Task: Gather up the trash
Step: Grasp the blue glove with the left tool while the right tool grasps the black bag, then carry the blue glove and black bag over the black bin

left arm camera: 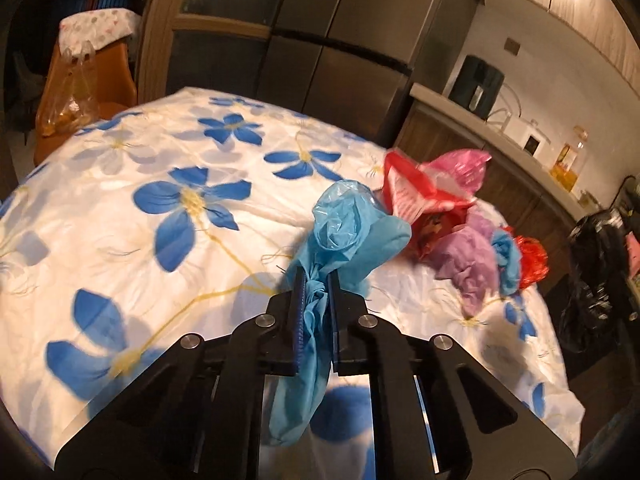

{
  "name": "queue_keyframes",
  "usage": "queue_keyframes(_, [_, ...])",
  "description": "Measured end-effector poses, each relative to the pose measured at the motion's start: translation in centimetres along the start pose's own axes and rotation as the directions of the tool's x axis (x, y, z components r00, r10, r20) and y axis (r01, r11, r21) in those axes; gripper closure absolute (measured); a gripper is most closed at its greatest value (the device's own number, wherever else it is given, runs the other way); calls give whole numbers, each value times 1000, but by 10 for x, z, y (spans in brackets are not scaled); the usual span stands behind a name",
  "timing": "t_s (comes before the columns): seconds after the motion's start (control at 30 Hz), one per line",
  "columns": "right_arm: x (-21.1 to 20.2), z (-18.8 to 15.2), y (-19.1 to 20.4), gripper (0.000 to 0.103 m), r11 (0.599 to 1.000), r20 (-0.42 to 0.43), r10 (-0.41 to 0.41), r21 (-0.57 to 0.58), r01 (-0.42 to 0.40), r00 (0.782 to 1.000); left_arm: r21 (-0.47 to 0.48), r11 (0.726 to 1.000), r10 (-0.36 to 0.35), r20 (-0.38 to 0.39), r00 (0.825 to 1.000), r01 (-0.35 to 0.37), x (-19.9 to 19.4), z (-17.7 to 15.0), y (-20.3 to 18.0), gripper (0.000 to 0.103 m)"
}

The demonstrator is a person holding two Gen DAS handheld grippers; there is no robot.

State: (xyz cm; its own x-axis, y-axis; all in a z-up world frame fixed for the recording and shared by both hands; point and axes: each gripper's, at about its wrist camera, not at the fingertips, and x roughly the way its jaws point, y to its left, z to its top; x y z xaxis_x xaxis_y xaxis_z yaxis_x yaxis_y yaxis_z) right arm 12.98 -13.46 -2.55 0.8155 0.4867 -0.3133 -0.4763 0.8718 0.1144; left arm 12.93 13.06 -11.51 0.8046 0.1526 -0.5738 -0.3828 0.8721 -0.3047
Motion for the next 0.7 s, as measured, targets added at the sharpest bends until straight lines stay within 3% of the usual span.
queue_keyframes(0.37, [-43, -2, -14, 94, 999, 42, -27, 20, 26, 999, 58, 996, -73, 163, 984, 65, -82, 9, -29, 95])
queue_keyframes(0.7, [-72, 2, -42, 95, 995, 84, -90, 45, 86, 992, 156, 975, -184, 166, 969, 159, -94, 3, -92, 95])
